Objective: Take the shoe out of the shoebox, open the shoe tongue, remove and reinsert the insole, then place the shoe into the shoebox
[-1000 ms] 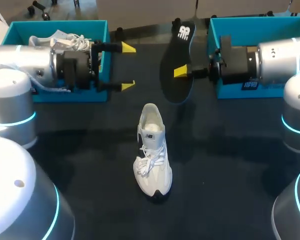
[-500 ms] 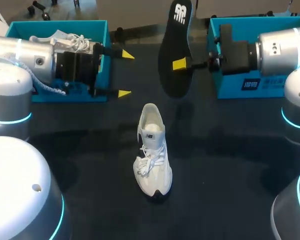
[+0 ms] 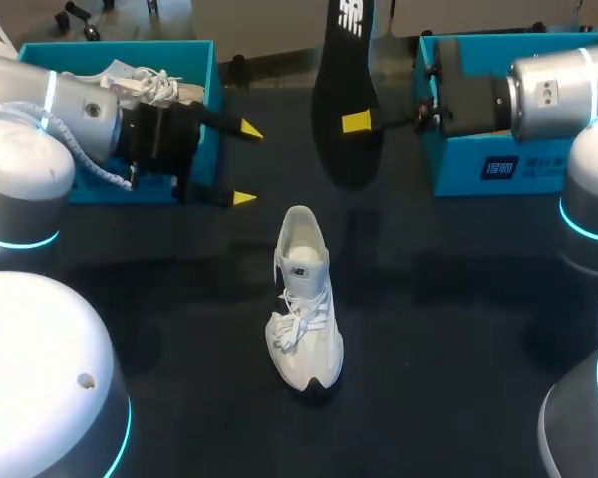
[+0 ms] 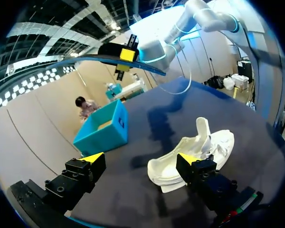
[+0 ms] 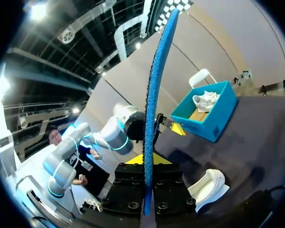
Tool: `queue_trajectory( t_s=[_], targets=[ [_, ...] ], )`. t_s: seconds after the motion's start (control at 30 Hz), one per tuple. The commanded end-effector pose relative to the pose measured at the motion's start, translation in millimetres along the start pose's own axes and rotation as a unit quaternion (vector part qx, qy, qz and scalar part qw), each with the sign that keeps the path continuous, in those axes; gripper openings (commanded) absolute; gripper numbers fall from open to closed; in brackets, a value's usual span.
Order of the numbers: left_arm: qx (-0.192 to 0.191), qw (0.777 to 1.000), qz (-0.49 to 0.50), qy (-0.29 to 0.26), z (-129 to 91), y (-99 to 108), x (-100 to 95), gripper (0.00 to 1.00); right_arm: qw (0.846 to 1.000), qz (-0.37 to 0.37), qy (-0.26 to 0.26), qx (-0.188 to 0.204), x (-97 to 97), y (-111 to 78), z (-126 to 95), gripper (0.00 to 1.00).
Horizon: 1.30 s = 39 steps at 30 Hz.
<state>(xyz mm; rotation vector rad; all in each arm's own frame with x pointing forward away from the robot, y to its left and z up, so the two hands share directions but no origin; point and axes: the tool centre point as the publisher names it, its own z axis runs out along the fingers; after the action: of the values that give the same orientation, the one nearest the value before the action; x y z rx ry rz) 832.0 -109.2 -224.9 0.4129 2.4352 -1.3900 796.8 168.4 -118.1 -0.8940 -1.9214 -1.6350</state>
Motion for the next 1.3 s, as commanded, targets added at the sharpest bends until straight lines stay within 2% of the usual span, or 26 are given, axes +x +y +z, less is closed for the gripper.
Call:
queue_trajectory(
  t_s=[0.03,0.93,1.13,1.3],
  targets=[
    [-0.005,1.000,0.000,0.004,4.3,-0.4,-2.9,1.00,1.000,0.000,0.003,0.004,-4.6,4.5,5.6,0.00],
    [-0.008,1.000,-0.002,0.005,6.5,-0.5,-2.1,1.00,1.000,0.000,0.003,0.004,-4.6,4.5,5.6,0.00],
    [-0.012,1.000,-0.023,0.017,14.1,4.5,5.2,1.00,0.999,-0.040,-0.009,0.006,-26.2,3.0,-0.7,0.00],
    [-0.029,0.999,-0.033,0.033,16.3,21.4,15.3,1.00,0.998,-0.068,-0.008,0.008,-38.9,0.1,2.4,0.00]
  ],
)
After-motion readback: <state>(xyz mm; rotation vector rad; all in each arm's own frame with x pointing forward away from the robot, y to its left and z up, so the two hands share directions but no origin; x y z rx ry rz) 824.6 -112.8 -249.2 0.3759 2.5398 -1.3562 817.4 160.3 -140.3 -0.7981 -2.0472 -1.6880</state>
